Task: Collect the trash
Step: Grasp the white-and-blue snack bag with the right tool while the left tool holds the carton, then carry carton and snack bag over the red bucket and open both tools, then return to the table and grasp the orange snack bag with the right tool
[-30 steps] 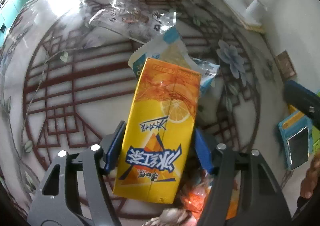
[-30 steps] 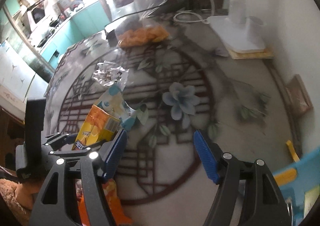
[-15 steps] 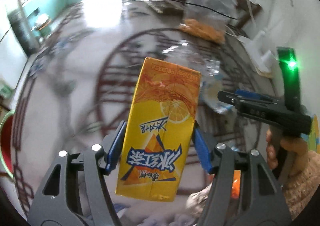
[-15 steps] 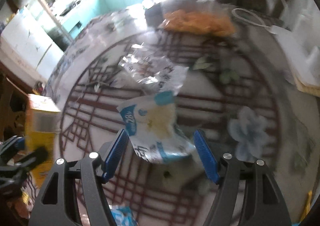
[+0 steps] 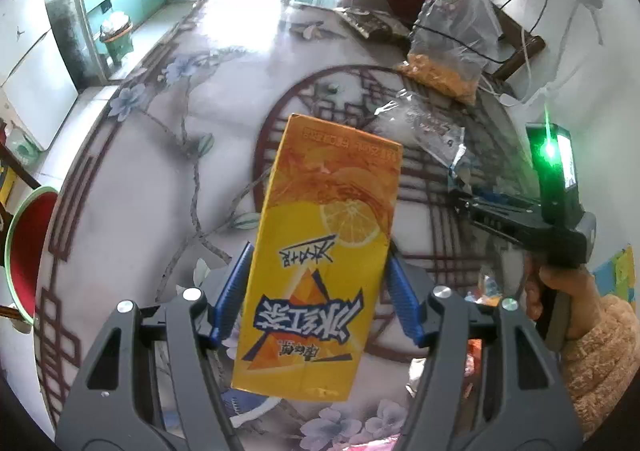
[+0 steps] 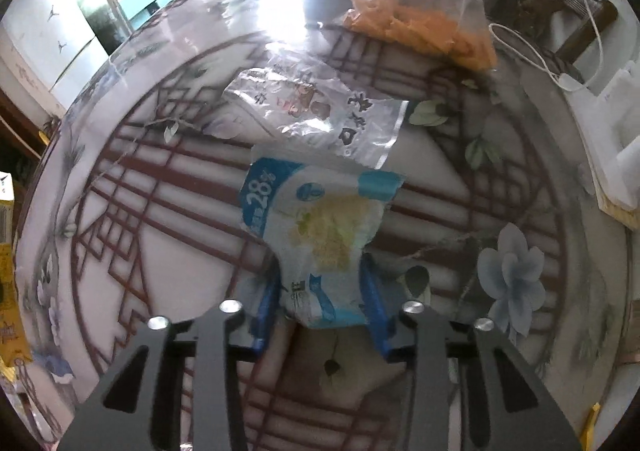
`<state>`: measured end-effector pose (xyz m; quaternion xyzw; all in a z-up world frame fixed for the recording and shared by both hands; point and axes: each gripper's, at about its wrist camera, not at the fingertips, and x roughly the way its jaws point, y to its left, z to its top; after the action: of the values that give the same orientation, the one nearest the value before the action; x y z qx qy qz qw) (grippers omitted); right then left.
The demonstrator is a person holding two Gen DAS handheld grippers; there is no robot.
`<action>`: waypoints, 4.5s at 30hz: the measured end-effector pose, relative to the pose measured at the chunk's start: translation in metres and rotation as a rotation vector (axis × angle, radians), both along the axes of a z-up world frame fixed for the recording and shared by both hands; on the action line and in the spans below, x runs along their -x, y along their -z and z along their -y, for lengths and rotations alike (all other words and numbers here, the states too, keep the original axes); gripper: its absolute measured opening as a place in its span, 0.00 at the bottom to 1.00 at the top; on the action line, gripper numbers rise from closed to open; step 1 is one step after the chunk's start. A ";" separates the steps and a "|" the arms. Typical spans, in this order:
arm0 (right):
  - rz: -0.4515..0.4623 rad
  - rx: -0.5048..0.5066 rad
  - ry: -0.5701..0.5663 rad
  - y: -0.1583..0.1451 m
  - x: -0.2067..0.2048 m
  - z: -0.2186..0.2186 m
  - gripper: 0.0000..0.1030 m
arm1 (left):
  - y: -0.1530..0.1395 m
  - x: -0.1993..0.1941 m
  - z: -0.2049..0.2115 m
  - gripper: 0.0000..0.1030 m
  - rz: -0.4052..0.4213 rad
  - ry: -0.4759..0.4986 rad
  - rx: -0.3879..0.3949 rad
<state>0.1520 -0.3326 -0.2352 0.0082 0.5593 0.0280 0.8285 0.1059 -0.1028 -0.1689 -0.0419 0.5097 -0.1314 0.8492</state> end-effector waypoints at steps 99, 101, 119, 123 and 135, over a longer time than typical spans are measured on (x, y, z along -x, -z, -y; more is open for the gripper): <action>0.035 -0.201 -0.399 -0.063 0.019 -0.535 0.59 | -0.031 0.043 -0.444 0.56 0.126 -0.311 0.067; 0.057 -0.203 -0.388 -0.068 0.019 -0.534 0.62 | -0.031 0.042 -0.445 0.56 0.125 -0.315 0.067; 0.186 -0.174 -0.233 -0.122 0.063 -0.428 0.62 | -0.032 0.039 -0.390 0.57 0.116 -0.190 0.075; 0.201 -0.110 -0.139 -0.124 0.086 -0.367 0.64 | -0.034 0.039 -0.352 0.59 0.119 -0.115 0.074; 0.164 -0.025 0.224 -0.118 0.155 -0.131 0.72 | -0.035 0.059 -0.197 0.73 0.097 0.073 0.097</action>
<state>-0.0026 -0.2012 -0.1172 0.0786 0.4849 -0.0572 0.8692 0.0468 0.0939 -0.1336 -0.0580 0.4622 -0.1887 0.8645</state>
